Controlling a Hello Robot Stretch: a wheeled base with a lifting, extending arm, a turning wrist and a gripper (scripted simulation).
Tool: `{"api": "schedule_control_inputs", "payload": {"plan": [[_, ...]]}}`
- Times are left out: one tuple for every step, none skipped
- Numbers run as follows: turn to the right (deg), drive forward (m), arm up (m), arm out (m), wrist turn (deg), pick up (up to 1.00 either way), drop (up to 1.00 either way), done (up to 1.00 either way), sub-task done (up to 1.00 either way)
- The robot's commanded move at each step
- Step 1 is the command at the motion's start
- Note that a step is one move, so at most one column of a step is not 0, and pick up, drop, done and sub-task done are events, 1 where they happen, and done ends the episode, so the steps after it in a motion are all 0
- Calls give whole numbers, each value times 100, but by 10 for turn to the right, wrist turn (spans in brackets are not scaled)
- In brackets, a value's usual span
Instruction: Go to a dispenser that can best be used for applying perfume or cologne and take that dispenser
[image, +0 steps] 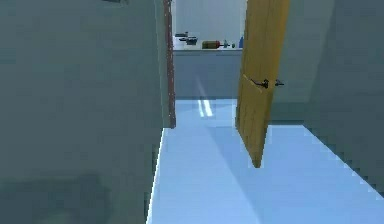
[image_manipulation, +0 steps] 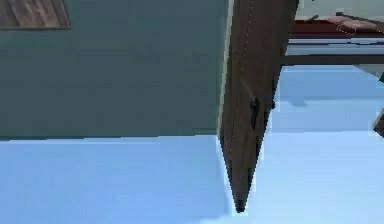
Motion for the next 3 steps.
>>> {"api": "schedule_control_inputs", "payload": {"plan": [[450, 0, 0, 0, 0, 0, 0, 0, 0], [420, 0, 0, 0, 0, 0, 0, 0, 0], [0, 5, 0, 0, 0, 0, 0, 0, 0]]}}
